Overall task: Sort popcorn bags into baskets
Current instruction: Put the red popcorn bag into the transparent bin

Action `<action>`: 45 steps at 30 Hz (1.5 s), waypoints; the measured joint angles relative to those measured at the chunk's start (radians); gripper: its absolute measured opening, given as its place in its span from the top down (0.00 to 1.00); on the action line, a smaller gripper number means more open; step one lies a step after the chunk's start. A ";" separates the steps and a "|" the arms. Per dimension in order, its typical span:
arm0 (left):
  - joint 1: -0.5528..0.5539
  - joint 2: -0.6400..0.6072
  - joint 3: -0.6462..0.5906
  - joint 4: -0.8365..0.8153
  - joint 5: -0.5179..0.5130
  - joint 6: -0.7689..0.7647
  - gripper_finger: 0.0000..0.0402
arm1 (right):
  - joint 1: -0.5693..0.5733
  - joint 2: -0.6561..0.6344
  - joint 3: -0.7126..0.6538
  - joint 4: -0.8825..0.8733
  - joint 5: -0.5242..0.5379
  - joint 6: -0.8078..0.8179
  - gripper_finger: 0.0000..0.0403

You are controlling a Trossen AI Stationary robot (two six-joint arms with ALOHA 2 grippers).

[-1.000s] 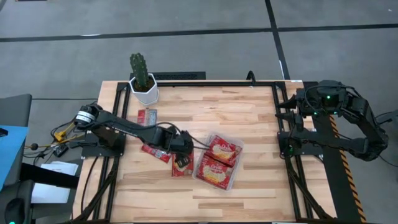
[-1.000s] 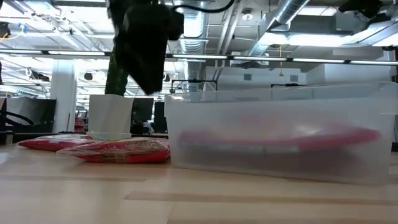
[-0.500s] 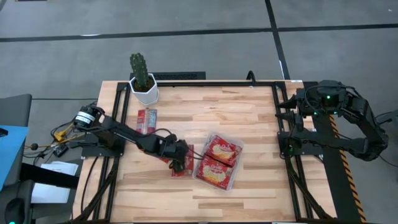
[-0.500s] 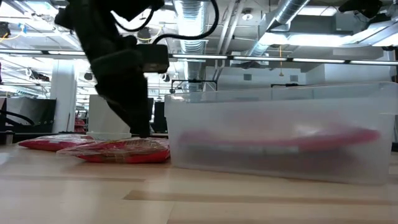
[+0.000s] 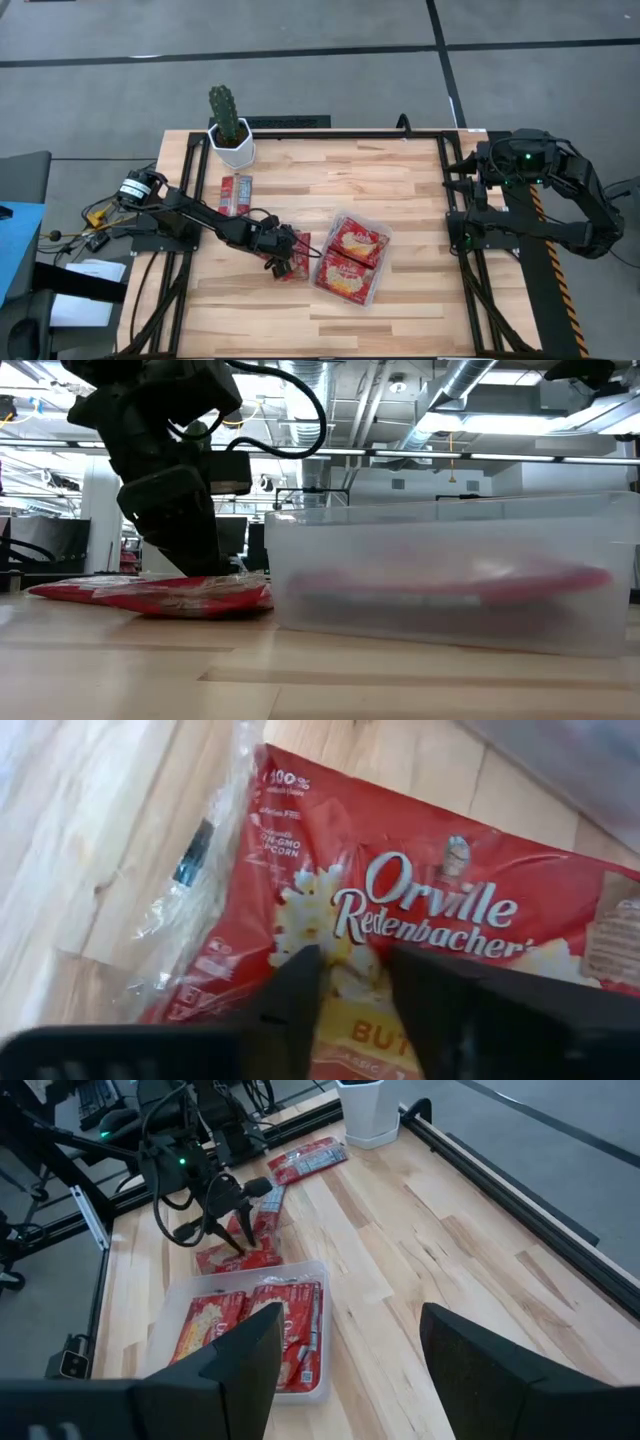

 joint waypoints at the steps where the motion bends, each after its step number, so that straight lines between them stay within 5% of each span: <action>1: 0.000 0.000 -0.003 -0.001 0.005 0.000 0.80 | 0.000 0.000 0.000 0.000 0.000 0.005 0.35; 4: 0.001 0.000 -0.005 -0.005 0.016 -0.021 0.95 | 0.000 0.000 0.000 0.004 0.001 0.022 0.35; 12: 0.004 0.004 0.034 -0.046 0.027 -0.162 1.00 | 0.000 0.000 0.000 0.008 0.003 0.036 0.35; 32: 0.002 0.007 0.386 -0.363 0.005 -0.122 1.00 | 0.000 0.000 0.000 0.007 0.024 0.035 0.35; 38: 0.001 0.003 0.481 -0.453 -0.084 -0.150 1.00 | 0.000 0.000 0.000 0.007 0.024 0.034 0.35; 45: -0.036 -0.004 0.486 -0.461 0.122 -0.161 0.85 | 0.000 0.000 0.000 0.003 0.023 0.033 0.35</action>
